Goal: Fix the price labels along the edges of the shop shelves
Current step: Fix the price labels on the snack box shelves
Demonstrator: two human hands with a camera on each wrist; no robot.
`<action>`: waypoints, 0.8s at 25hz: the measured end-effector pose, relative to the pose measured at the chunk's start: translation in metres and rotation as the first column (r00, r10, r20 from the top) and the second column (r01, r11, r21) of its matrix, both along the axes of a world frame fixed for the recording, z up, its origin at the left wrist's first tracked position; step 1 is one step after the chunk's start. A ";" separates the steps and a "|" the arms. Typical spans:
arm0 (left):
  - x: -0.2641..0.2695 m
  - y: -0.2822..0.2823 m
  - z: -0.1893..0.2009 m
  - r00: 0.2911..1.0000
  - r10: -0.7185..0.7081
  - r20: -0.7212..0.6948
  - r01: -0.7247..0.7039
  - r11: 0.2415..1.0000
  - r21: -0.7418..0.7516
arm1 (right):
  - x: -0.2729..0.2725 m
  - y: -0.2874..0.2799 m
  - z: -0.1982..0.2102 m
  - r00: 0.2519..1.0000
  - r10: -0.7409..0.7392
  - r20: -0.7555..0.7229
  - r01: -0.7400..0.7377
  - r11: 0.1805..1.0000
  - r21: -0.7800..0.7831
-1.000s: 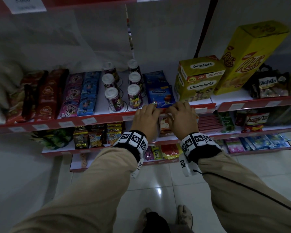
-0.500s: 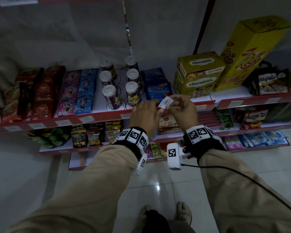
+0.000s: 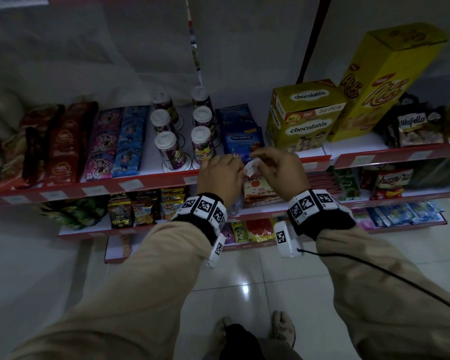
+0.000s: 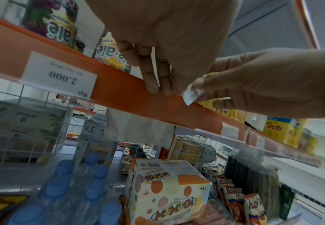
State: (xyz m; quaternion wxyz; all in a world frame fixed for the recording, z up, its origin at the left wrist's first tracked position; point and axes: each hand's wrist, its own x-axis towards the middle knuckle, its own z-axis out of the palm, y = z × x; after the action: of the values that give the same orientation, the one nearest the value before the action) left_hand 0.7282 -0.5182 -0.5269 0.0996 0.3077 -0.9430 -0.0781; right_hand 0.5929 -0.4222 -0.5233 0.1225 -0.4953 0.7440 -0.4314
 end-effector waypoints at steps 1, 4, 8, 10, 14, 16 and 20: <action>0.001 -0.001 0.001 1.000 -0.002 -0.014 0.002 1.000 0.009 | -0.004 0.000 0.003 0.998 0.025 -0.056 -0.022 0.998 0.051; 0.005 -0.004 0.003 0.998 -0.002 -0.059 0.005 0.999 0.042 | -0.014 0.000 0.008 0.995 0.014 -0.100 -0.001 0.991 0.135; 0.009 -0.002 0.002 0.991 -0.010 -0.135 0.019 0.997 0.071 | -0.014 0.004 0.007 0.995 -0.104 0.002 0.104 0.994 0.019; 0.009 0.000 0.001 0.986 0.014 -0.168 0.004 0.994 0.112 | -0.013 0.005 0.004 0.996 -0.089 -0.007 0.089 0.995 0.037; 0.006 0.003 -0.002 0.991 -0.012 -0.136 0.029 0.991 0.127 | -0.007 0.003 -0.001 0.989 -0.072 -0.133 0.082 0.994 0.071; 0.004 0.003 -0.005 0.997 -0.024 -0.076 0.030 0.996 0.080 | -0.004 0.002 -0.003 0.981 -0.071 -0.180 0.086 0.993 0.079; 0.002 0.001 -0.006 0.999 -0.010 -0.047 0.012 0.999 0.041 | -0.001 0.004 -0.007 0.974 -0.057 -0.220 0.082 0.991 0.104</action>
State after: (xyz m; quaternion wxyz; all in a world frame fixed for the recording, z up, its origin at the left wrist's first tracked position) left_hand 0.7303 -0.5175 -0.5330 0.1151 0.3027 -0.9403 -0.1051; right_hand 0.5916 -0.4181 -0.5303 0.0531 -0.5052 0.7930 -0.3361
